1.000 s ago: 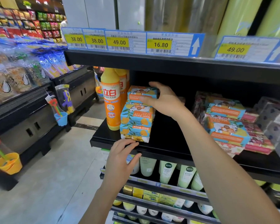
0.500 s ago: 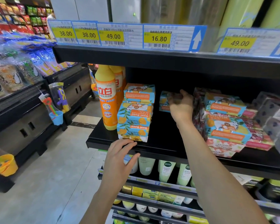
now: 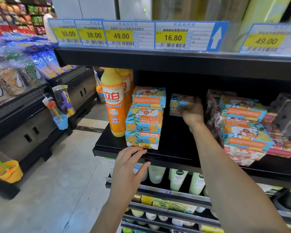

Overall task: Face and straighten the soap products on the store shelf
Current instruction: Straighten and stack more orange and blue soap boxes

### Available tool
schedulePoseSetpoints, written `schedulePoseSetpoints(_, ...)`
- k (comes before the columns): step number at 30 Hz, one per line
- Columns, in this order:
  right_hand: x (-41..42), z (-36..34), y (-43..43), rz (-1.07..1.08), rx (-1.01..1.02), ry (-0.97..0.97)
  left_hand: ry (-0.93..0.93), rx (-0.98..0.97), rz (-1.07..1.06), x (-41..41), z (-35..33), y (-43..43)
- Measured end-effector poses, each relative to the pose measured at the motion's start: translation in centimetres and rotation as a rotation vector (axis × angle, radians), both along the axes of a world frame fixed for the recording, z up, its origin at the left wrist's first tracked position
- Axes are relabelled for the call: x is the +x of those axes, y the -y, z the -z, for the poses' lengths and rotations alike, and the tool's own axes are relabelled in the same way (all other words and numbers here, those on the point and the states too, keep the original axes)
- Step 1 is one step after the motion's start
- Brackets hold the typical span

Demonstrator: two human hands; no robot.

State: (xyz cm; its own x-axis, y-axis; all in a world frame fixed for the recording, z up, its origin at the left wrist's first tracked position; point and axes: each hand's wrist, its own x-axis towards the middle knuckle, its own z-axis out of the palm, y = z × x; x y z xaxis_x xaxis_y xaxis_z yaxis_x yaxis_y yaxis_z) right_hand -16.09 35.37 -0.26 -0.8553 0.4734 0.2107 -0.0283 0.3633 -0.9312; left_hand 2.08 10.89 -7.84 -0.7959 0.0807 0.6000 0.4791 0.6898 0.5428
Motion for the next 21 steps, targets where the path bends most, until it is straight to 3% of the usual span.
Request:
schedulePoseSetpoints(8,0.7,0.6,0.3,0.030,-0.134,-0.038,-0.020,0.000,0.016,0.0,0.2,0.0)
schedulePoseSetpoints(14,3.2,0.9,1.9,0.223,0.006,-0.126,-0.025,-0.002,0.017,0.0,0.2,0.0)
schedulePoseSetpoints(21,8.8,0.8,4.9,0.349,-0.079,-0.181,-0.008,0.004,-0.004,0.2,0.2,-0.2)
